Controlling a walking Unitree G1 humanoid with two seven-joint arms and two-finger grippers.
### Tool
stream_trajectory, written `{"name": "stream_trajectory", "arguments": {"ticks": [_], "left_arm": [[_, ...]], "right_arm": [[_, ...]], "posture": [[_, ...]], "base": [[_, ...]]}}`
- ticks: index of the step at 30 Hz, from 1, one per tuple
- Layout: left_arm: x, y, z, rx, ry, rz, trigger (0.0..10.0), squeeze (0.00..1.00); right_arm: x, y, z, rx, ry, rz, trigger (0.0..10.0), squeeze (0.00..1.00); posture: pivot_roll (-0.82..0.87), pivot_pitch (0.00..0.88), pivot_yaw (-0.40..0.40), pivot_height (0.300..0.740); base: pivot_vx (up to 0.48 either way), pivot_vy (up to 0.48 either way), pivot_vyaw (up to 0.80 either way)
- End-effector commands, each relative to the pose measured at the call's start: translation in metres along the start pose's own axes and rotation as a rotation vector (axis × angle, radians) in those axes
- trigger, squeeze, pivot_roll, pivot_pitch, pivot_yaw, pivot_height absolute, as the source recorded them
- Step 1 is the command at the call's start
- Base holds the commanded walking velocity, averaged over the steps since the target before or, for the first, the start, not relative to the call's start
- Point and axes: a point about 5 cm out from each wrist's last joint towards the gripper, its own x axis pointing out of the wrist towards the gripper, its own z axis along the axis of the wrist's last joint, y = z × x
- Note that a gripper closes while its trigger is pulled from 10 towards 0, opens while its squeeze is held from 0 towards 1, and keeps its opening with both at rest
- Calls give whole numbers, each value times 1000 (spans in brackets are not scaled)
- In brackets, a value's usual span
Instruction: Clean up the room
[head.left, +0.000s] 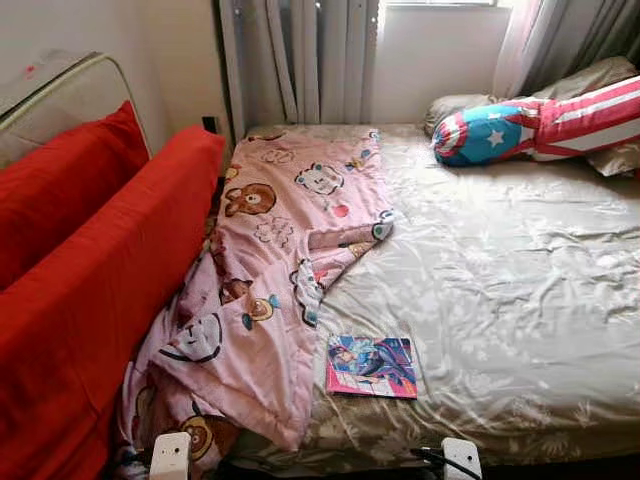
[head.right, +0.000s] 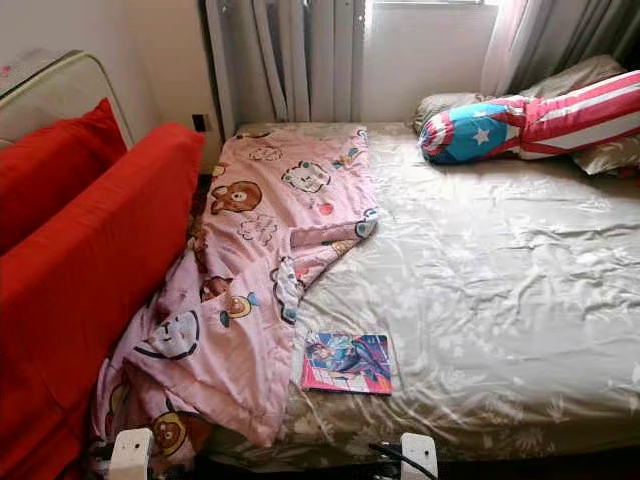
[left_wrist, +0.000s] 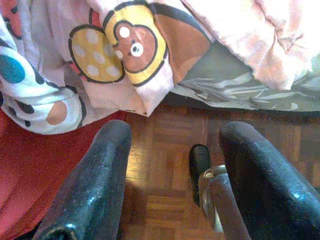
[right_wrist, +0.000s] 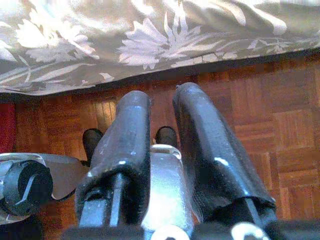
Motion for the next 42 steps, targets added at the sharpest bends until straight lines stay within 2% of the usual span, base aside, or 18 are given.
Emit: {"name": "stream_trajectory", "arguments": {"ticks": [1, 10, 42], "left_arm": [[0, 1, -2, -1, 18, -1, 10000, 0], [0, 1, -3, 0, 18, -2, 10000, 0], [-1, 1, -1, 4, 4, -9, 10000, 0]], "right_arm": [[0, 0, 2, 5, -6, -2, 10000, 0], [0, 0, 2, 5, -6, -2, 10000, 0], [1, 2, 4, 7, -16, 4, 10000, 0]], "posture": [[29, 0, -5, 740], [30, 0, -5, 740], [28, 0, -3, 740]], "base": [[0, 0, 0], [0, 0, 0], [243, 0, 0]]}}
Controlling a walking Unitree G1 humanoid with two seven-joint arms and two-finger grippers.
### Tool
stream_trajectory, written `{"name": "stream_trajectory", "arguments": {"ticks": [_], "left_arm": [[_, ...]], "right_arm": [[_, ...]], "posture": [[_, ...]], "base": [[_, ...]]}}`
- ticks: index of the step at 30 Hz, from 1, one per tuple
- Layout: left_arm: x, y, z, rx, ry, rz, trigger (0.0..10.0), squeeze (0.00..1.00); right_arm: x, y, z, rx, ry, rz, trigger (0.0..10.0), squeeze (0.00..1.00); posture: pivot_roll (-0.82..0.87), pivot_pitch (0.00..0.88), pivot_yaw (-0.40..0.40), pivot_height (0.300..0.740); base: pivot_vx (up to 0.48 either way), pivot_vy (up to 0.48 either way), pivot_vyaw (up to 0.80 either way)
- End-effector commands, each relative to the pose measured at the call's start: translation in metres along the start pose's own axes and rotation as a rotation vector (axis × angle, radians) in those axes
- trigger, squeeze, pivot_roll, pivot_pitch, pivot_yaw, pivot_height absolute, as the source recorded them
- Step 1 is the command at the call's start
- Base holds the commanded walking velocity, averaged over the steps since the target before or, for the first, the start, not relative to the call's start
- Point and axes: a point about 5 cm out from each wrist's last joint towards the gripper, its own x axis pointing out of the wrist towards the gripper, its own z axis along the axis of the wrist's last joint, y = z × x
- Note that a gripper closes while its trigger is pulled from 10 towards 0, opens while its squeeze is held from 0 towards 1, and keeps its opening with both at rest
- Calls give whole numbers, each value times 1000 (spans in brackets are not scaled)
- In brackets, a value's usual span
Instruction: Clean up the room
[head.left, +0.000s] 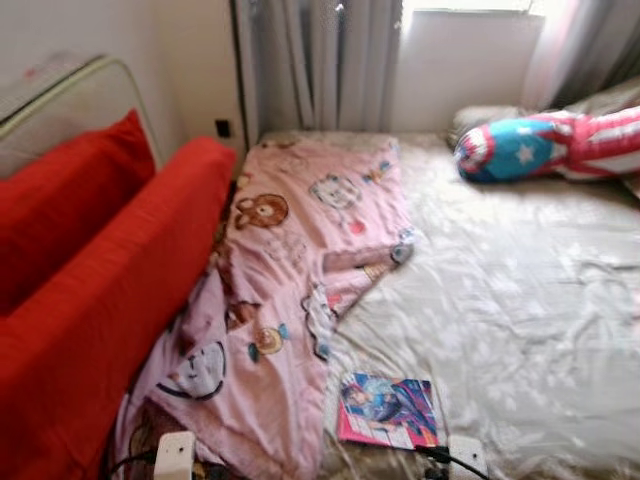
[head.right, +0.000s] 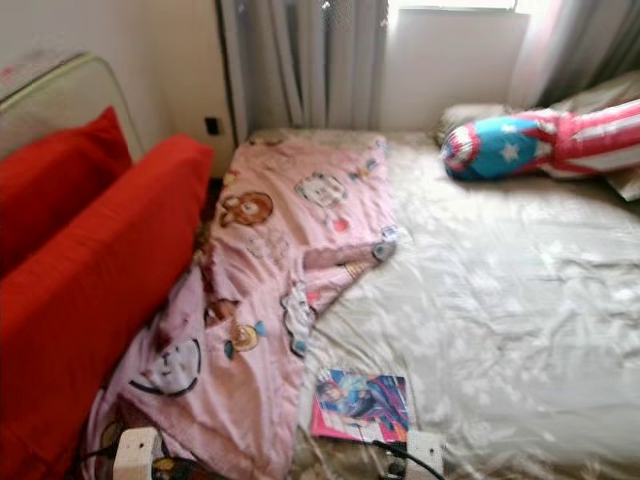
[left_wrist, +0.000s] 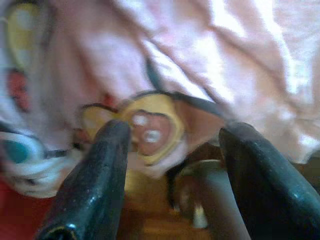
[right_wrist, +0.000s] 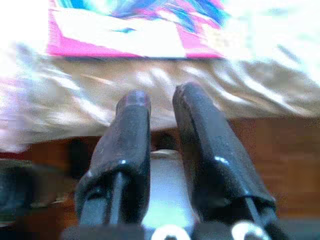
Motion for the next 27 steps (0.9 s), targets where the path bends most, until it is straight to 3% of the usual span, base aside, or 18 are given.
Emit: {"name": "stream_trajectory", "arguments": {"ticks": [1, 12, 14, 16, 27], "left_arm": [[2, -8, 6, -4, -25, -26, 10000, 0], [2, -10, 9, 3, -64, -58, 10000, 0], [8, -27, 29, 8, -116, -81, 10000, 0], [10, -34, 38, 8, -138, -88, 10000, 0], [7, -15, 23, -12, -63, -45, 10000, 0]], "right_arm": [[-2, -13, 0, 5, -9, -33, 10000, 0], [1, -11, 12, 6, -44, -26, 10000, 0], [1, -11, 12, 7, -46, -24, 10000, 0], [1, -11, 12, 7, -46, -23, 10000, 0], [0, -12, 8, 9, -41, -25, 10000, 0]], "posture": [[26, 0, -2, 740], [22, 0, -3, 740], [25, 0, -3, 740], [24, 0, -4, 740], [20, 0, -3, 740]], "base": [[0, 0, 0], [0, -29, 0], [0, -480, 0], [0, -411, 0], [0, -81, 0]]}}
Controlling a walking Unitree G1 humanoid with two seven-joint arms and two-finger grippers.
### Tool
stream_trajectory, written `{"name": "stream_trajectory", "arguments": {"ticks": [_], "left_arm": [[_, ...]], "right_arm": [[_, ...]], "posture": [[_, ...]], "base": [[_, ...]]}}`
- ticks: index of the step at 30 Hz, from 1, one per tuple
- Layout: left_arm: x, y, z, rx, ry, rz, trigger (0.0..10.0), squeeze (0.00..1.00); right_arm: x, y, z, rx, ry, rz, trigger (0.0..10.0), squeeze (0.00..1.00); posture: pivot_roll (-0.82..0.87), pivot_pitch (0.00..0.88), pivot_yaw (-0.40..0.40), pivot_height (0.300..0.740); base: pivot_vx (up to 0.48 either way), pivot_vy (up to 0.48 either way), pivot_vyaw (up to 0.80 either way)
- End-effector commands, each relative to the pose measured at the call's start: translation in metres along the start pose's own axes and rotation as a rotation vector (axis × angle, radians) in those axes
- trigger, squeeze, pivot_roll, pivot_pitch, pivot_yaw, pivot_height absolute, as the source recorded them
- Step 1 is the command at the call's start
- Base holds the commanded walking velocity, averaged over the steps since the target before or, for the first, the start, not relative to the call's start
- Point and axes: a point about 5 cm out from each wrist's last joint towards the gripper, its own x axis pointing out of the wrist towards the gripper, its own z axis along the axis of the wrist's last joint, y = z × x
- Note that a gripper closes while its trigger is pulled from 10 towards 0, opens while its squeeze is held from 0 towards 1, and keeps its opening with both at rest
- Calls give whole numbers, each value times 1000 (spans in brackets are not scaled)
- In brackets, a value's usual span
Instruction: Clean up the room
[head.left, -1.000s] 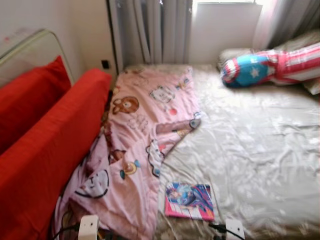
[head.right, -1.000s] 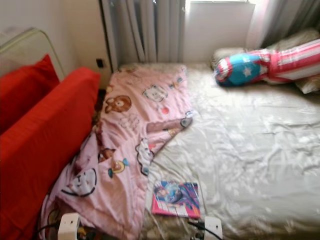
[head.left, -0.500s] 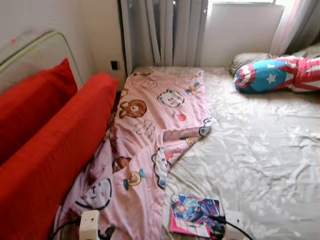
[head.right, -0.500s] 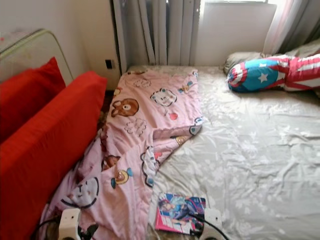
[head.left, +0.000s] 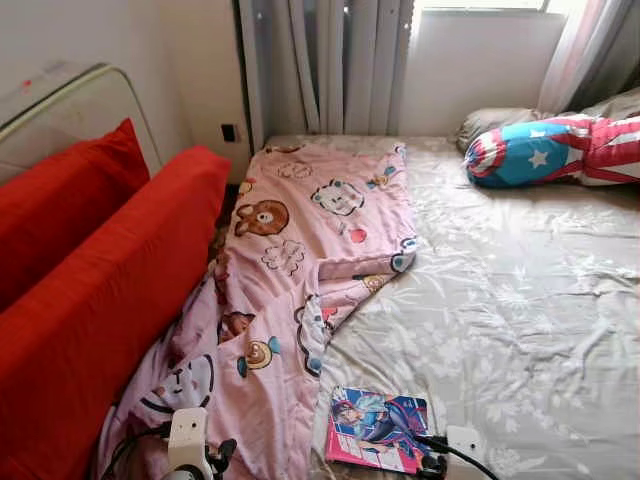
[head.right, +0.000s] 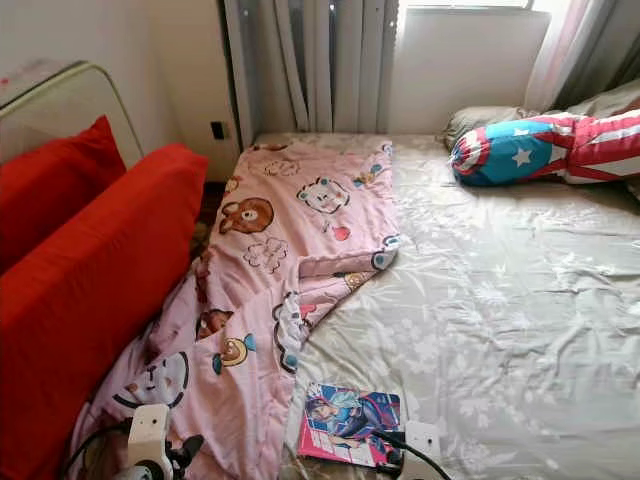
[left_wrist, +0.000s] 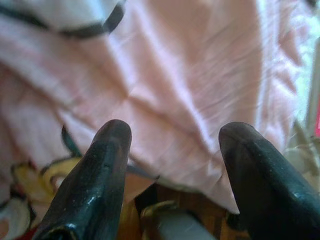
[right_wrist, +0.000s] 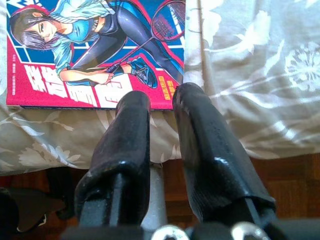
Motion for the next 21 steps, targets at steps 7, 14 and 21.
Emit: {"name": "stream_trajectory", "arguments": {"ticks": [7, 14, 21], "left_arm": [[-3, 12, 3, -5, -27, -3, 10000, 0], [2, -3, 19, -2, -126, -54, 10000, 0], [4, -19, 18, 0, -132, -61, 10000, 0]], "right_arm": [[1, 3, 8, 23, -60, 16, 10000, 0], [2, 7, 18, 19, -114, 40, 10000, 0], [1, 4, 14, 18, -101, 29, 10000, 0]], "posture": [[16, 0, -6, 740], [13, 0, -11, 740], [9, 0, -18, 740]], "base": [[0, 0, 0], [0, 0, 0], [0, 0, 0]]}}
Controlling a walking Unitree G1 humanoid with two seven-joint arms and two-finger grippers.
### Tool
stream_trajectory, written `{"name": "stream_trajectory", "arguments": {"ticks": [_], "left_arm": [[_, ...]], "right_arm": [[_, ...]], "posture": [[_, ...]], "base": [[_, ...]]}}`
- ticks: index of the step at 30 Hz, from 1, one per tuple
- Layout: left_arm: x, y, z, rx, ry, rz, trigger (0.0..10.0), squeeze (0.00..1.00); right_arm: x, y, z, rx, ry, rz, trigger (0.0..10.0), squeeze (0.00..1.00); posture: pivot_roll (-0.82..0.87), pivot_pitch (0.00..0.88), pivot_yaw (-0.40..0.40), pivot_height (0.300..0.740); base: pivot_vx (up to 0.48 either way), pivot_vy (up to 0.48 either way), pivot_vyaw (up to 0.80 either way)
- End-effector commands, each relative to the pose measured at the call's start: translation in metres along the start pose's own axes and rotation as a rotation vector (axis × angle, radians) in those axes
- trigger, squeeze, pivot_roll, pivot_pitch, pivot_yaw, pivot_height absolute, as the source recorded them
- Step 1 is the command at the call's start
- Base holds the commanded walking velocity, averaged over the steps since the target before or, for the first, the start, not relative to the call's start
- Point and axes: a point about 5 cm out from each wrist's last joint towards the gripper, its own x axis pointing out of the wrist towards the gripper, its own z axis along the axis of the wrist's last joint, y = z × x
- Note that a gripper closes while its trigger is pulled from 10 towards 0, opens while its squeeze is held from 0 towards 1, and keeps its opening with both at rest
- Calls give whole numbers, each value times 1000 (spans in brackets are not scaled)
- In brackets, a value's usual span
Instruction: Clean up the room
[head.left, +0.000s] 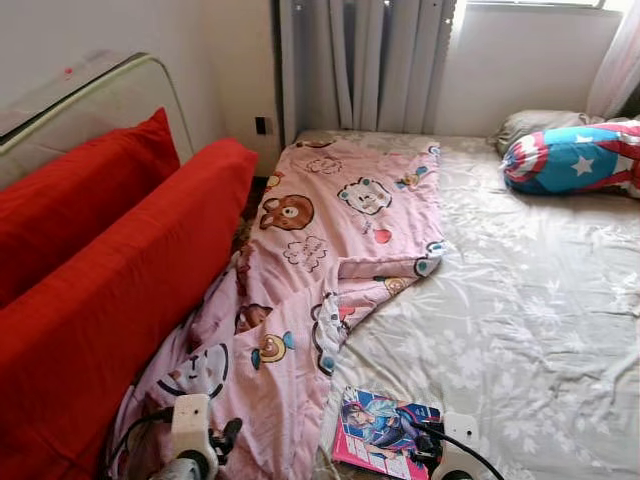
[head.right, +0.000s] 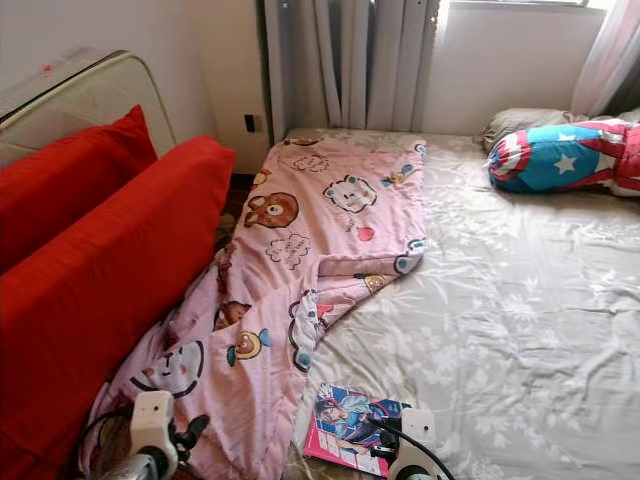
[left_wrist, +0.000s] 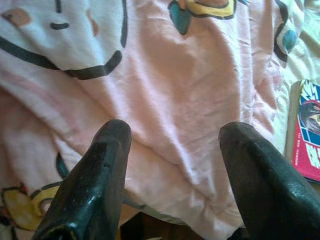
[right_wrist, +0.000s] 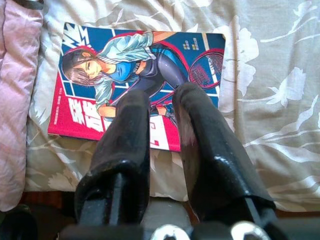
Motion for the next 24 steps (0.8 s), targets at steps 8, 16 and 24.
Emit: {"name": "stream_trajectory", "arguments": {"ticks": [8, 16, 24], "left_arm": [[-1, -3, -3, 9, 3, 1, 10000, 0], [7, -9, 22, -23, -112, -10, 10000, 0], [7, -14, 49, -46, -303, -23, 10000, 0]], "right_arm": [[-1, -2, -1, 7, -5, -5, 10000, 0], [4, 1, 19, 9, -97, -5, 10000, 0], [8, 19, 71, -26, -356, 96, 10000, 0]], "posture": [[6, 0, -26, 740], [16, 0, -36, 740], [26, 24, -40, 740]], "base": [[0, 0, -537], [0, 0, -630], [0, 0, 0]]}}
